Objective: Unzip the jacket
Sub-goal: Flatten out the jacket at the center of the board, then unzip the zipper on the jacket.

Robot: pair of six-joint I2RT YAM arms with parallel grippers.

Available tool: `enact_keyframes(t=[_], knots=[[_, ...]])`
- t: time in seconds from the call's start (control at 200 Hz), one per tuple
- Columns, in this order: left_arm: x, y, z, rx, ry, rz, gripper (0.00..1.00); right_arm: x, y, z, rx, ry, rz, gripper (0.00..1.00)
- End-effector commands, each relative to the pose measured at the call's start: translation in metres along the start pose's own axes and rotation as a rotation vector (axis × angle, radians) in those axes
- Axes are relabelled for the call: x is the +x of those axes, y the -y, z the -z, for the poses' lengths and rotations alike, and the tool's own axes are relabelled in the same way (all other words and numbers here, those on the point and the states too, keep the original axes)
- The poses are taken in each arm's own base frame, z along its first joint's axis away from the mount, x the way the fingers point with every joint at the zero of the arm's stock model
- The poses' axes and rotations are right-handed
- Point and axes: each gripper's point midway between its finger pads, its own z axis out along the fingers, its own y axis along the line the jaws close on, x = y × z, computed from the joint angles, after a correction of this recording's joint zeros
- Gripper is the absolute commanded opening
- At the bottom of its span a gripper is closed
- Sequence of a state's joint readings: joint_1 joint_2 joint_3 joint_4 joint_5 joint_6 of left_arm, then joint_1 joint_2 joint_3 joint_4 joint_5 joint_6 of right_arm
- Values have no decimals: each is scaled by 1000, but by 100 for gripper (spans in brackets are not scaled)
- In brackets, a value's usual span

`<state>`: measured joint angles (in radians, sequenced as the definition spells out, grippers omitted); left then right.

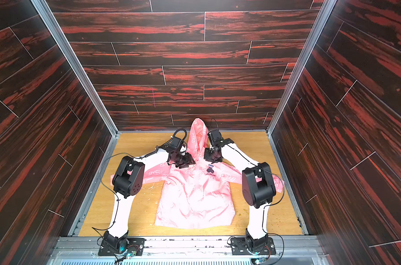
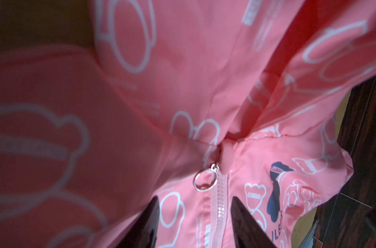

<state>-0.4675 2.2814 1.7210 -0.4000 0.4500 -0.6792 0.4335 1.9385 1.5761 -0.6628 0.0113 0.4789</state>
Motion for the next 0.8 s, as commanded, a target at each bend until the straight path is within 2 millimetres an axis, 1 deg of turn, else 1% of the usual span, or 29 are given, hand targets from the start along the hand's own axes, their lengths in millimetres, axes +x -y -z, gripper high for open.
enact_keyframes(t=[0.0,0.155,0.22,0.235,0.271,0.366,0.491,0.611,0.792], knots=[[3,-7,-10,-53,-23,35,52,-3,-5,20,-24,36,21,28],[3,-2,-17,-86,-35,7,50,-3,-3,17,-20,36,25,29],[0,-3,-17,-117,-29,-6,48,-3,-3,16,-25,35,25,28],[5,-7,-17,-139,-48,0,48,-2,-3,15,-26,33,25,28],[6,-7,-18,-154,-53,-7,47,-2,-3,15,-28,34,25,28],[5,-3,-18,-173,-49,-37,46,-2,-2,13,-28,35,26,28],[2,7,-15,-151,-36,-56,46,-2,2,10,-25,41,22,28],[-1,13,-15,-135,-28,-56,47,-3,5,2,-46,36,2,29],[0,15,-23,-129,-51,-33,48,-2,7,-14,-90,13,-32,29]])
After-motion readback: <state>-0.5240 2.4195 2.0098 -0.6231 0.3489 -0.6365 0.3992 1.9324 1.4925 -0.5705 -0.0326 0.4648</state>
